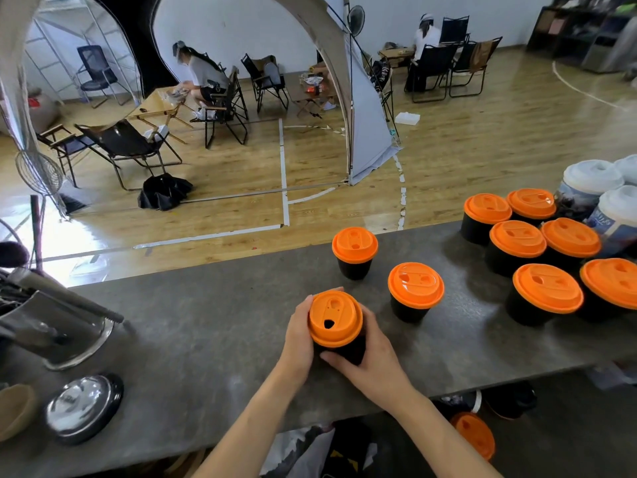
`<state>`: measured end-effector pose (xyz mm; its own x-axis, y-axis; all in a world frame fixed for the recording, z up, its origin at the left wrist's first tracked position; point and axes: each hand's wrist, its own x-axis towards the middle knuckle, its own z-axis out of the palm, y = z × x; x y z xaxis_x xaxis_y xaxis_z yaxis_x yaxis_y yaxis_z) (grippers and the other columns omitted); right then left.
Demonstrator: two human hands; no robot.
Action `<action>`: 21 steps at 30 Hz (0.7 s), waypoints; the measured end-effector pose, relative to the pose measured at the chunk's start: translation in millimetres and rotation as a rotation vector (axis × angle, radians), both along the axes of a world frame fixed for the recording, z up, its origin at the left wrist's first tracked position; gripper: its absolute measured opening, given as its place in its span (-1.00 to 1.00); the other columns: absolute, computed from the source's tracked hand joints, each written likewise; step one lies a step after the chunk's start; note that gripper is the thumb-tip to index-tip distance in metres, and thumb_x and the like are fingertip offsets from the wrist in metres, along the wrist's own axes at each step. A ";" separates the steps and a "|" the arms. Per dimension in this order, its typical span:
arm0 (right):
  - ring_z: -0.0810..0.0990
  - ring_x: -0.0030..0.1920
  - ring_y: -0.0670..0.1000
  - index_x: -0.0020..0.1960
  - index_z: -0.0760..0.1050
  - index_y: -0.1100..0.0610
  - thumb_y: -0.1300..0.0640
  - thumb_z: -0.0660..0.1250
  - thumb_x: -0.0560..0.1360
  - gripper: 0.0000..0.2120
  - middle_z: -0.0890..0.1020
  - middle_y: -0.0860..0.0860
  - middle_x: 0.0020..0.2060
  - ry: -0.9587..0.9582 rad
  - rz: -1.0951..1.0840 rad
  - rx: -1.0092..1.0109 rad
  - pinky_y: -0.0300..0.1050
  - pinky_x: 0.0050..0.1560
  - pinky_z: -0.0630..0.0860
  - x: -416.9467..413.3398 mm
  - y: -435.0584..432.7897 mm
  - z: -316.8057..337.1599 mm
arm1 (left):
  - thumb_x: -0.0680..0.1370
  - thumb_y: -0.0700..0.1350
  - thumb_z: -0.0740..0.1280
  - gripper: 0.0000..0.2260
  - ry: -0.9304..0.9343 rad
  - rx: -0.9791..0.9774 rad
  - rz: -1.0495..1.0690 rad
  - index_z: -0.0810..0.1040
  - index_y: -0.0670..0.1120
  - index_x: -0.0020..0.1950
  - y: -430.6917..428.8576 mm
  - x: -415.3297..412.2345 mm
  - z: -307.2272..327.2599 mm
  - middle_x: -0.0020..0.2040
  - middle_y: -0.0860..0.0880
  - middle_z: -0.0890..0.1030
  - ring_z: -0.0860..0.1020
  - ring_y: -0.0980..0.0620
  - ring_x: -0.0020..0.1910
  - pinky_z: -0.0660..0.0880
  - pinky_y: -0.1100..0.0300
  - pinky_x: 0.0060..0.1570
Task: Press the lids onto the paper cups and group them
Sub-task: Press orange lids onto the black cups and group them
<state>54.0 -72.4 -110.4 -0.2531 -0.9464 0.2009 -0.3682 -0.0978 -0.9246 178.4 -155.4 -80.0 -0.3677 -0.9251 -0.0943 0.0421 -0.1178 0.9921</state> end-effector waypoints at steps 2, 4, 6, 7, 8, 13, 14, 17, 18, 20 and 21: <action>0.51 0.36 -0.23 0.42 0.31 -0.25 -0.15 0.66 0.30 -0.19 0.52 -0.31 0.33 -0.005 -0.017 0.010 -0.41 0.29 0.40 0.9 0.2 -0.8 | 0.60 0.14 0.09 -0.58 0.016 -0.009 0.109 0.76 0.15 -0.04 3.4 -1.4 -1.6 -0.02 0.09 0.76 0.68 0.22 -0.01 0.49 0.47 -0.07; 0.54 0.30 -0.24 0.35 0.33 -0.25 -0.19 0.68 0.25 -0.20 0.54 -0.30 0.27 -0.002 -0.022 0.028 -0.41 0.24 0.43 1.6 0.5 -1.0 | 0.64 0.10 0.08 -0.59 0.011 -0.067 0.181 0.73 0.11 -0.04 10.5 -3.1 -4.9 -0.05 0.04 0.75 0.68 0.17 -0.03 0.52 0.41 -0.05; 0.54 0.27 -0.27 0.32 0.35 -0.24 -0.20 0.66 0.27 -0.25 0.55 -0.31 0.23 0.002 -0.027 0.028 -0.42 0.21 0.44 1.3 0.1 -1.7 | 0.66 0.10 0.06 -0.60 0.013 -0.100 0.179 0.69 0.08 0.02 17.1 -5.9 -9.0 -0.02 0.03 0.74 0.67 0.15 0.01 0.51 0.40 -0.02; 0.54 0.28 -0.28 0.33 0.36 -0.23 -0.18 0.66 0.29 -0.28 0.56 -0.32 0.23 0.001 -0.034 0.026 -0.41 0.23 0.44 0.3 -0.4 -2.4 | 0.66 0.11 0.06 -0.60 0.015 -0.092 0.168 0.70 0.09 0.03 18.5 -7.0 -7.6 -0.01 0.05 0.74 0.67 0.16 0.02 0.51 0.41 -0.01; 0.53 0.29 -0.27 0.35 0.37 -0.22 -0.17 0.64 0.33 -0.30 0.56 -0.31 0.24 0.004 -0.035 0.025 -0.37 0.26 0.45 -0.8 -0.9 -2.6 | 0.65 0.13 0.07 -0.59 0.018 -0.066 0.150 0.71 0.11 0.04 17.5 -7.3 -5.4 0.01 0.06 0.74 0.67 0.17 0.03 0.51 0.43 -0.01; 0.50 0.36 -0.21 0.41 0.37 -0.25 -0.20 0.55 0.41 -0.37 0.53 -0.30 0.29 0.058 -0.006 0.027 -0.15 0.37 0.47 -1.5 -1.4 -4.8 | 0.75 0.05 0.02 -0.49 -0.013 -0.008 0.043 0.78 0.15 -0.02 -0.4 -4.6 -0.8 -0.01 0.14 0.76 0.66 0.29 0.02 0.44 0.56 -0.07; 0.50 0.36 -0.21 0.40 0.36 -0.26 -0.21 0.55 0.41 -0.36 0.52 -0.31 0.29 0.071 -0.008 0.025 -0.15 0.35 0.48 -1.0 -1.4 -4.4 | 0.75 0.05 0.02 -0.48 -0.023 -0.011 0.057 0.77 0.20 -0.09 -0.7 -4.7 -0.5 -0.07 0.18 0.75 0.66 0.32 -0.03 0.44 0.56 -0.10; 0.50 0.35 -0.20 0.38 0.33 -0.31 -0.27 0.60 0.34 -0.29 0.50 -0.30 0.28 0.085 -0.010 0.017 -0.26 0.29 0.45 1.5 -1.9 -1.9 | 0.65 0.14 0.06 -0.54 -0.030 -0.028 0.110 0.73 0.04 -0.07 7.8 -3.1 -1.5 -0.13 0.13 0.74 0.66 0.26 -0.09 0.47 0.49 -0.08; 0.51 0.34 -0.19 0.37 0.34 -0.30 -0.29 0.60 0.33 -0.28 0.50 -0.30 0.27 0.081 -0.010 0.015 -0.28 0.27 0.45 1.9 -1.7 -1.6 | 0.63 0.15 0.05 -0.55 -0.022 -0.039 0.118 0.70 -0.01 -0.03 11.2 -2.1 -4.5 -0.12 0.11 0.73 0.66 0.24 -0.08 0.48 0.47 -0.06; 0.52 0.32 -0.20 0.35 0.34 -0.29 -0.28 0.60 0.34 -0.32 0.49 -0.29 0.24 0.076 -0.013 0.015 -0.33 0.24 0.45 1.6 -1.1 -1.4 | 0.64 0.13 0.04 -0.56 -0.006 -0.068 0.127 0.66 -0.04 -0.01 16.1 -2.4 -7.5 -0.11 0.11 0.73 0.66 0.24 -0.07 0.48 0.46 -0.04; 0.52 0.32 -0.21 0.34 0.35 -0.30 -0.26 0.60 0.35 -0.34 0.49 -0.29 0.24 0.073 -0.015 0.014 -0.35 0.25 0.45 1.0 -0.8 -1.3 | 0.65 0.12 0.04 -0.57 0.005 -0.071 0.119 0.66 -0.03 -0.01 16.4 -2.8 -8.2 -0.10 0.11 0.73 0.67 0.23 -0.06 0.49 0.46 -0.03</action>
<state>55.1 -73.2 -111.7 -0.2518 -0.9455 0.2064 -0.4364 -0.0794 -0.8962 175.6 -139.0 -88.2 -0.2551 -0.9666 -0.0255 0.0565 -0.0412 0.9976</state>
